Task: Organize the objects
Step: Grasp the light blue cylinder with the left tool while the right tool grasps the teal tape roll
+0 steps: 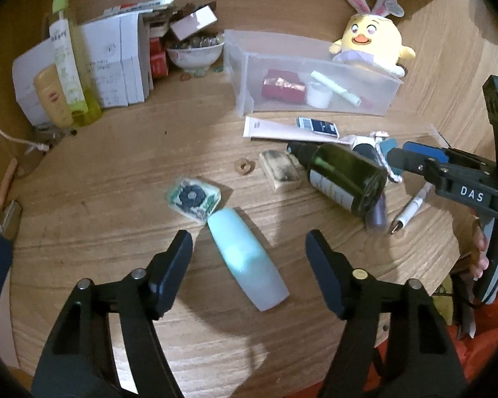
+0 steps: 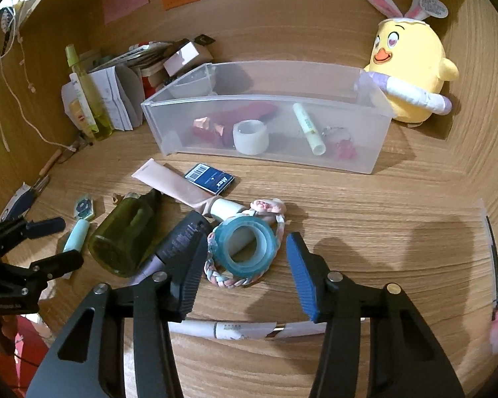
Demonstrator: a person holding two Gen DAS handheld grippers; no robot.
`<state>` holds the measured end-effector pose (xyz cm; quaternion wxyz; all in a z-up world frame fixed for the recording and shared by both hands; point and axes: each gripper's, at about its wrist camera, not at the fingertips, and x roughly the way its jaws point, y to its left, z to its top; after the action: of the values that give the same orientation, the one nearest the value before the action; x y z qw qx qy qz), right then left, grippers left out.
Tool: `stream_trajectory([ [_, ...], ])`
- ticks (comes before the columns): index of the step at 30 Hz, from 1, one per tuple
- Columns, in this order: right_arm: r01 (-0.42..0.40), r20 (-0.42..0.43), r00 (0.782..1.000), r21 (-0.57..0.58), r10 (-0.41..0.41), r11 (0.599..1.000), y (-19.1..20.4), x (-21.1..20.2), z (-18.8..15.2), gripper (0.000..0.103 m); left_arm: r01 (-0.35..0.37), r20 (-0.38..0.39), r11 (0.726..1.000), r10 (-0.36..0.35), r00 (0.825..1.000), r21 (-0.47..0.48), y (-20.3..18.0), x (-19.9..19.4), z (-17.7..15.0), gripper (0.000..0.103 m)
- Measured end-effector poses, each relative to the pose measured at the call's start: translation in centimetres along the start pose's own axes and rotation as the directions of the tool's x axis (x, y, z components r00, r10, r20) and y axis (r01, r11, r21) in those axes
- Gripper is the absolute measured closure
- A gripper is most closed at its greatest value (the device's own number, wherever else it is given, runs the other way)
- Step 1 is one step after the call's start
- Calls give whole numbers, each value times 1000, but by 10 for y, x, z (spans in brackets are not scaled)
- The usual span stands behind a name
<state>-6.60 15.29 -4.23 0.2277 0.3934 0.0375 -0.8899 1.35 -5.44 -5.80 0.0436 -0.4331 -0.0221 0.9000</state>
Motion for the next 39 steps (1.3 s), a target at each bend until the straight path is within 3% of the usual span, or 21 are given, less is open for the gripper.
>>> stream_trajectory([
  [7, -27, -25, 999, 33, 28, 999, -4, 8, 2, 57, -7, 6, 1000, 7, 1000, 18, 1, 2, -5, 51],
  [12, -48, -27, 998, 53, 49, 997, -6, 10, 3, 57, 3, 16, 999, -4, 1000, 32, 1, 1, -6, 72],
  [14, -61, -24, 998, 56, 63, 997, -6, 10, 2, 64, 7, 20, 999, -8, 1000, 42, -1, 1, -7, 79],
  [23, -45, 14, 999, 54, 44, 998, -6, -2, 2, 66, 29, 43, 1000, -30, 999, 9, 1, 3, 2, 79],
  [39, -1, 109, 994, 24, -2, 1000, -12, -32, 23, 66, 99, 164, 995, -99, 981, 11, -19, -15, 58, 79],
])
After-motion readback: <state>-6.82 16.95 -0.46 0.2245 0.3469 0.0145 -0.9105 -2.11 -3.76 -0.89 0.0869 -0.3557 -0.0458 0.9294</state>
